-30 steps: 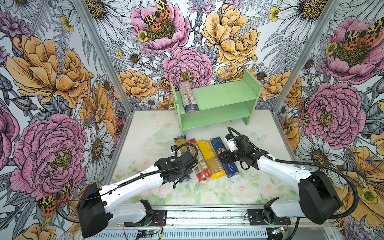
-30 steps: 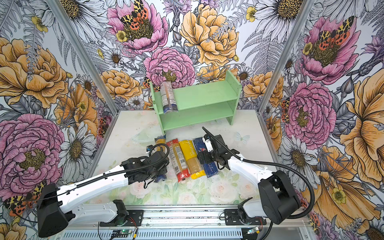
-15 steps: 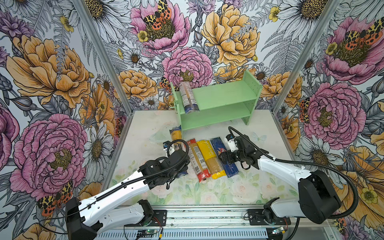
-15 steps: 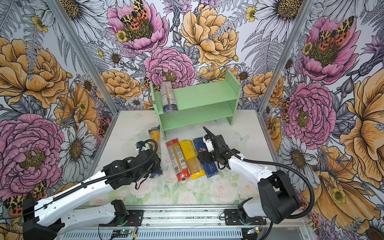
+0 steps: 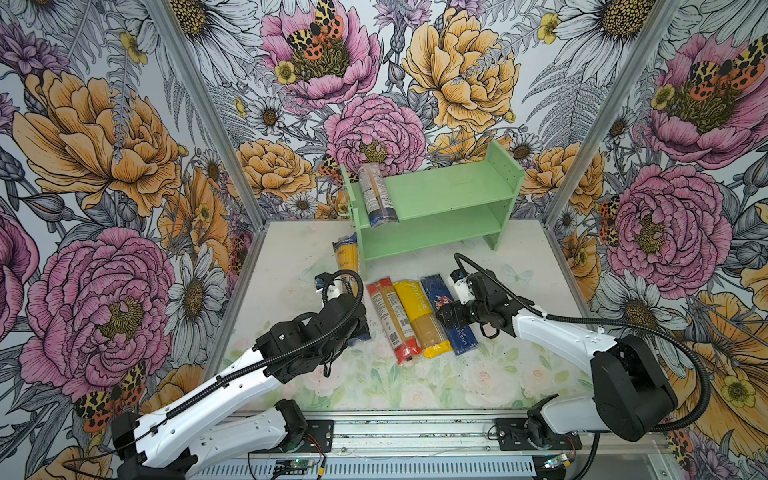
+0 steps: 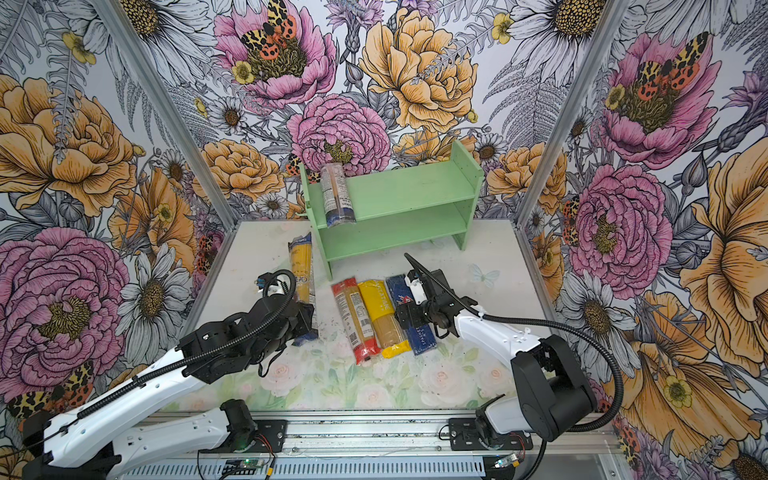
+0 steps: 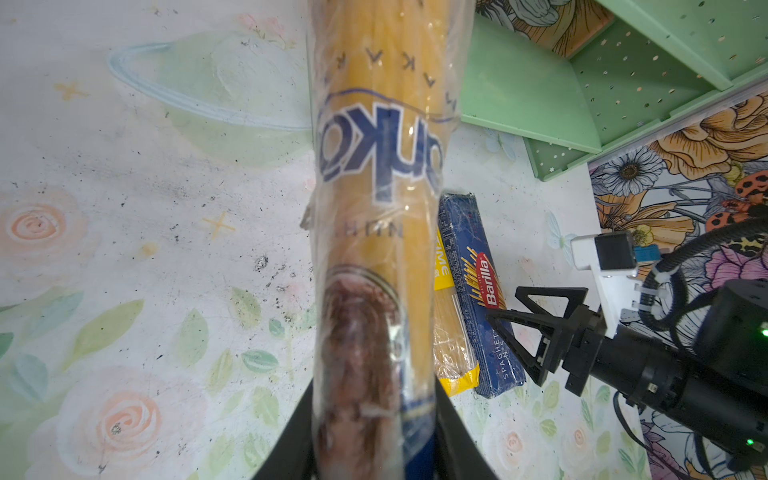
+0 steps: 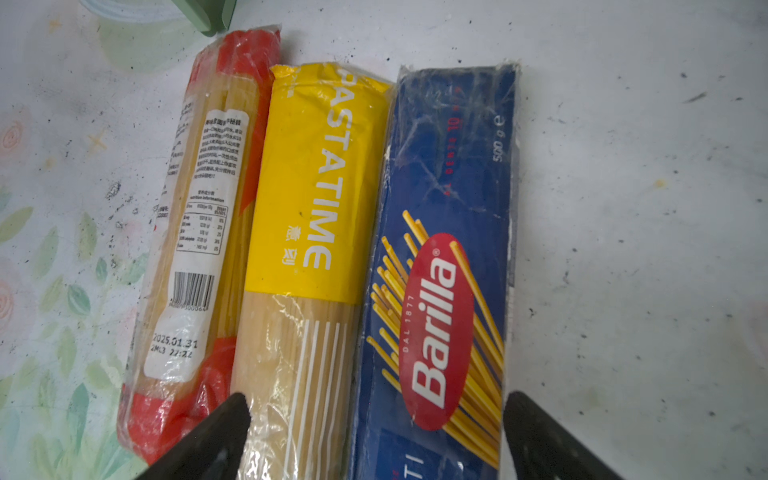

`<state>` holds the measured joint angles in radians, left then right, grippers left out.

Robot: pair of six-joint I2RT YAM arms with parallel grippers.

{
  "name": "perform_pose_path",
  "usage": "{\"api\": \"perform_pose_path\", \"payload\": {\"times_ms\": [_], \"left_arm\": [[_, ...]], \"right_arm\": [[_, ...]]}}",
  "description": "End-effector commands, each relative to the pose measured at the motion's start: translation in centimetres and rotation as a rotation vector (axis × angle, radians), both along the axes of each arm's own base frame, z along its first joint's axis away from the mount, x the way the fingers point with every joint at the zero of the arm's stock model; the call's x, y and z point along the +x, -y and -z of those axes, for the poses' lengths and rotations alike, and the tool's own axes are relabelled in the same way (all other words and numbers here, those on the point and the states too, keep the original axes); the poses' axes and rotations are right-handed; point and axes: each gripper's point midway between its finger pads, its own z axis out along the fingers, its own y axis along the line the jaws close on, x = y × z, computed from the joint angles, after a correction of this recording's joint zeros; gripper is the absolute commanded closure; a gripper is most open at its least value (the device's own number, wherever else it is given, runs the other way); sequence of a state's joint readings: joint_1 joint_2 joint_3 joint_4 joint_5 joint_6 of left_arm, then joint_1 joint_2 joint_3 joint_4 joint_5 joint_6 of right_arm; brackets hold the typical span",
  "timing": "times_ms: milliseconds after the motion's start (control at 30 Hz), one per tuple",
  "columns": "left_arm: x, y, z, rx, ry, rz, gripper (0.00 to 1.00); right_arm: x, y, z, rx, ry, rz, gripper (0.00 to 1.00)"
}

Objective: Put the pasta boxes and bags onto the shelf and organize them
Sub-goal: 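Lift the Ankara bag upright with the left gripper toward the green shelf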

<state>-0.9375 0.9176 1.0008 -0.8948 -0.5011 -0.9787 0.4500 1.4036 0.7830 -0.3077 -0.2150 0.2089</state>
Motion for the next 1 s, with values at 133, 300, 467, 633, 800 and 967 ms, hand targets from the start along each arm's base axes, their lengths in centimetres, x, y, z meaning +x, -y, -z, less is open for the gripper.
{"api": "perform_pose_path", "payload": {"times_ms": [133, 300, 467, 633, 800, 967], "left_arm": [[1.0, -0.8, -6.0, -0.107, 0.173, -0.043, 1.00], [0.8, -1.6, -6.6, -0.119, 0.197, -0.061, 1.00], [0.6, -2.0, -7.8, -0.134, 0.222, -0.061, 1.00], [0.5, -2.2, -9.4, -0.138, 0.253, -0.051, 1.00], [0.5, -2.7, -10.6, -0.136, 0.280, -0.064, 1.00], [0.6, -3.1, -12.1, -0.133, 0.313, -0.070, 1.00]], "right_arm": [[0.9, -0.2, -0.9, 0.010, 0.017, 0.004, 0.03], [0.9, -0.1, -0.7, 0.006, 0.013, 0.007, 0.03], [1.0, -0.2, -0.5, 0.005, 0.007, 0.006, 0.03], [1.0, -0.2, -0.4, 0.004, 0.002, 0.006, 0.03], [1.1, -0.3, -0.3, 0.004, -0.004, 0.008, 0.03], [1.5, -0.4, -0.6, 0.004, 0.003, 0.003, 0.03]]}}
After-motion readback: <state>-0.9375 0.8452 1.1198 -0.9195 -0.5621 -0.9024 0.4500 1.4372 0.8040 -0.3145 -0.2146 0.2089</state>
